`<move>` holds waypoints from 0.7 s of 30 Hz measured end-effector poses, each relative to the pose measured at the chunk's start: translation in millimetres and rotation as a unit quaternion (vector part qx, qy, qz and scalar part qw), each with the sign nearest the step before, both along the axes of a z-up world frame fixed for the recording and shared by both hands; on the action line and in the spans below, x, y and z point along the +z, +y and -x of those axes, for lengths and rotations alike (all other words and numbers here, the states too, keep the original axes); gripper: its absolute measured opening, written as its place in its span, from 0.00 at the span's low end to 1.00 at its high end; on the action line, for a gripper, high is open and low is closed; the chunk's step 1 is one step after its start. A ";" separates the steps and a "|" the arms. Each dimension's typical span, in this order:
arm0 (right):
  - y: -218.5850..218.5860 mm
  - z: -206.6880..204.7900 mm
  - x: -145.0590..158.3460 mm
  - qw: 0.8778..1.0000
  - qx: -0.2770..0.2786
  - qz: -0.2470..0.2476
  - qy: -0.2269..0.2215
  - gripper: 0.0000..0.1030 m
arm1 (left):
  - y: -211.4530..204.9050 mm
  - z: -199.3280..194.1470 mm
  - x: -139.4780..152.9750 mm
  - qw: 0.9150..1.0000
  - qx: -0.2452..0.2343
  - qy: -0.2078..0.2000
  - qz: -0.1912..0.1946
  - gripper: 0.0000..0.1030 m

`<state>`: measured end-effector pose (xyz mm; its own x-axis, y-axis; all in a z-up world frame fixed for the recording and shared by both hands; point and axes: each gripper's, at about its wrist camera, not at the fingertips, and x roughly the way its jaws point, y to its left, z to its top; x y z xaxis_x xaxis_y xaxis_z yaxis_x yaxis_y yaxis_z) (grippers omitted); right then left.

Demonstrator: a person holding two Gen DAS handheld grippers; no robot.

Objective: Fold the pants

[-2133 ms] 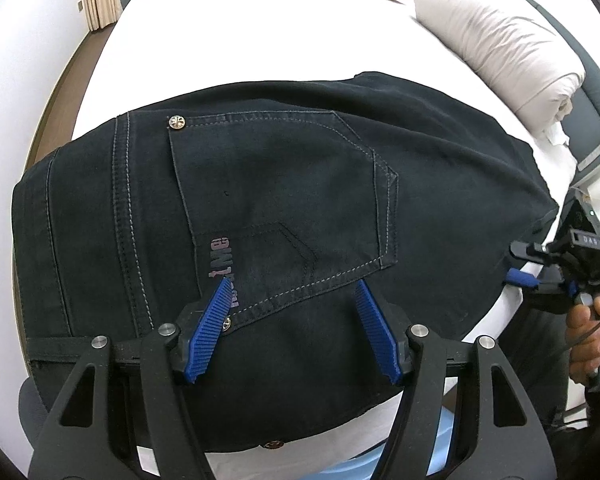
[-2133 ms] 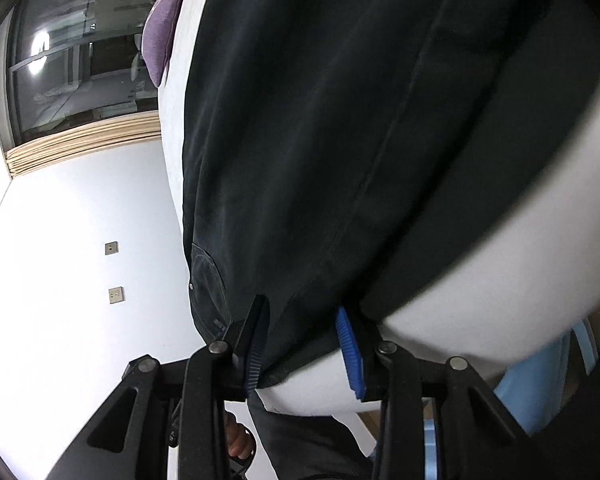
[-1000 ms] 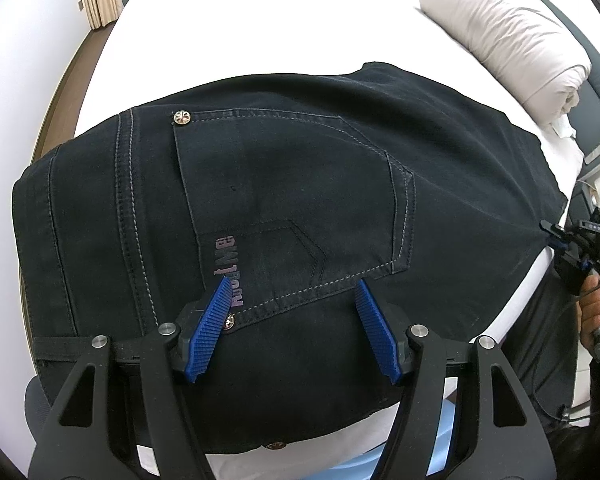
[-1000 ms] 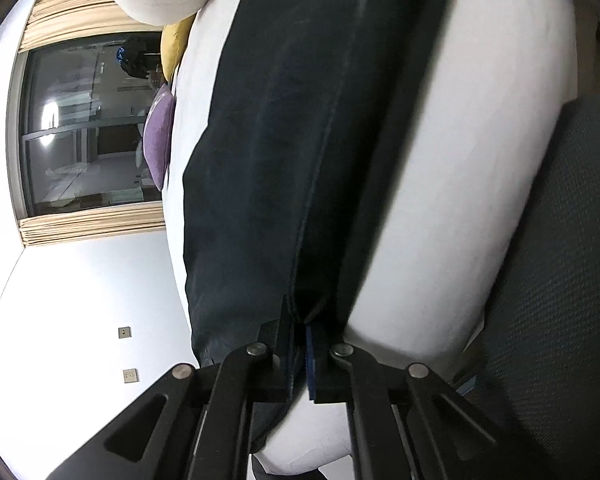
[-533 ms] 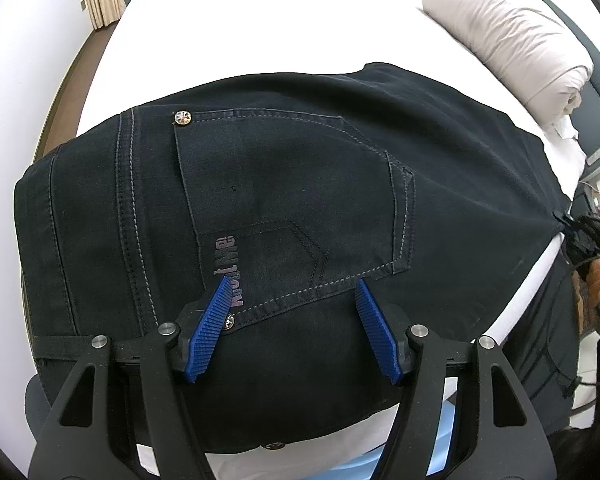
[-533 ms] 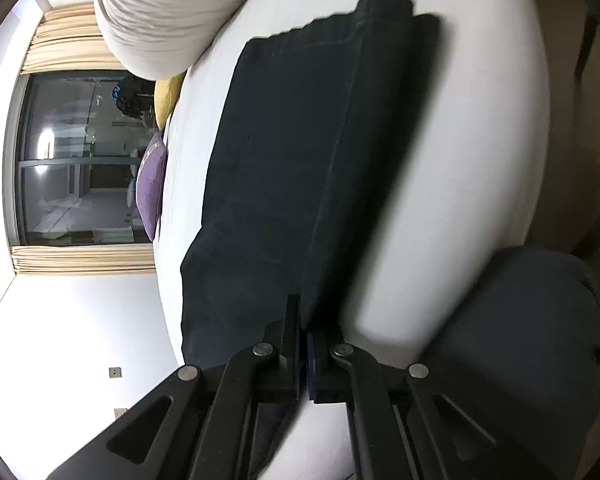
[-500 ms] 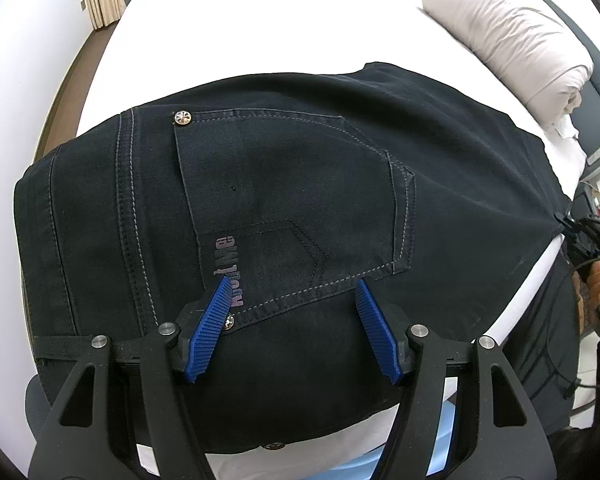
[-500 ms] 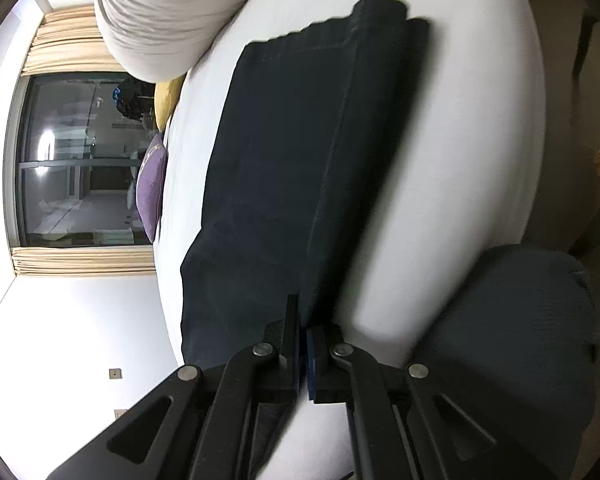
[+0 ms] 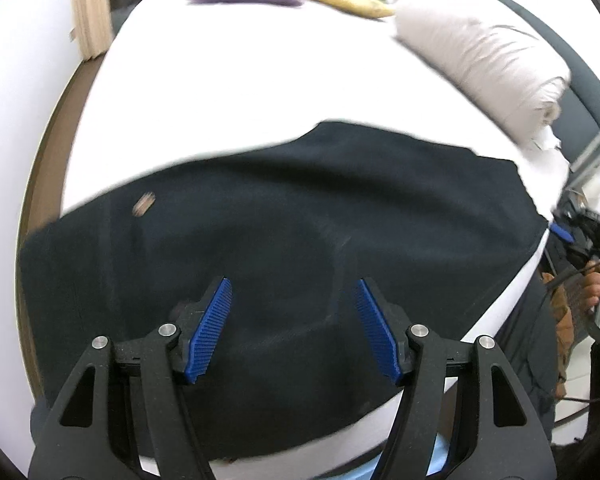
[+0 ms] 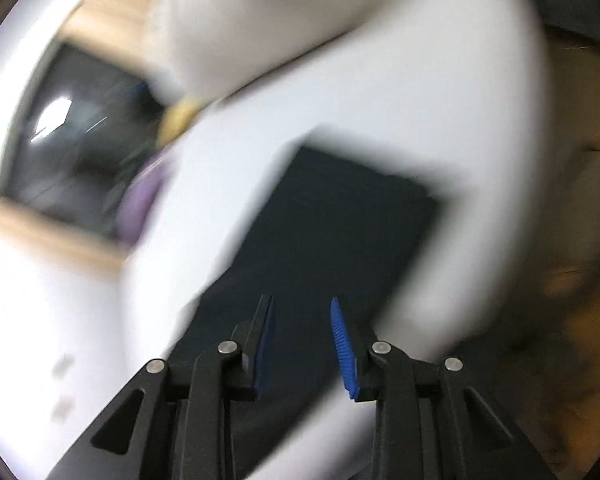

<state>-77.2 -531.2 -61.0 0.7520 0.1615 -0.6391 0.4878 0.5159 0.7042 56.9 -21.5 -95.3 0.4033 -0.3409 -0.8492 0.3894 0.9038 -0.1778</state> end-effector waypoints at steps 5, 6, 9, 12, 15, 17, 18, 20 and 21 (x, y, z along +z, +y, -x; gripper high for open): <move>107.3 -110.5 -32.8 0.969 0.210 -0.121 -0.043 0.31 | -64.5 -34.3 -14.9 1.000 -0.030 0.001 0.000 0.62; 119.9 -127.7 -44.1 0.965 0.224 -0.133 -0.037 0.31 | -71.9 -39.8 -21.6 1.000 -0.029 0.006 -0.004 0.62; 134.9 -171.8 -90.2 0.961 0.229 -0.155 0.010 0.12 | -80.7 -52.5 -45.0 0.999 -0.024 0.020 -0.032 0.62; 103.0 -177.3 -113.9 0.967 0.192 -0.166 0.001 0.00 | -70.8 -52.6 -57.1 0.999 -0.020 0.020 -0.037 0.61; 39.5 -158.9 -106.6 0.983 0.112 -0.144 -0.028 0.00 | -62.2 -50.3 -57.9 0.999 -0.016 0.009 -0.034 0.61; -10.8 -144.6 -103.0 0.989 0.051 -0.132 -0.039 0.00 | -59.0 -49.5 -59.3 0.999 -0.014 0.004 -0.030 0.61; -32.4 -138.6 -99.1 0.992 0.026 -0.115 -0.037 0.00 | -56.8 -49.3 -59.6 1.000 -0.011 0.001 -0.025 0.61; -75.2 -124.2 -89.0 0.997 -0.027 -0.065 -0.026 0.00 | -47.7 -47.5 -59.4 1.000 -0.008 -0.001 -0.010 0.60; -95.2 -118.1 -86.9 0.997 -0.053 -0.054 -0.022 0.00 | -44.4 -46.7 -59.4 1.000 -0.005 -0.003 -0.005 0.59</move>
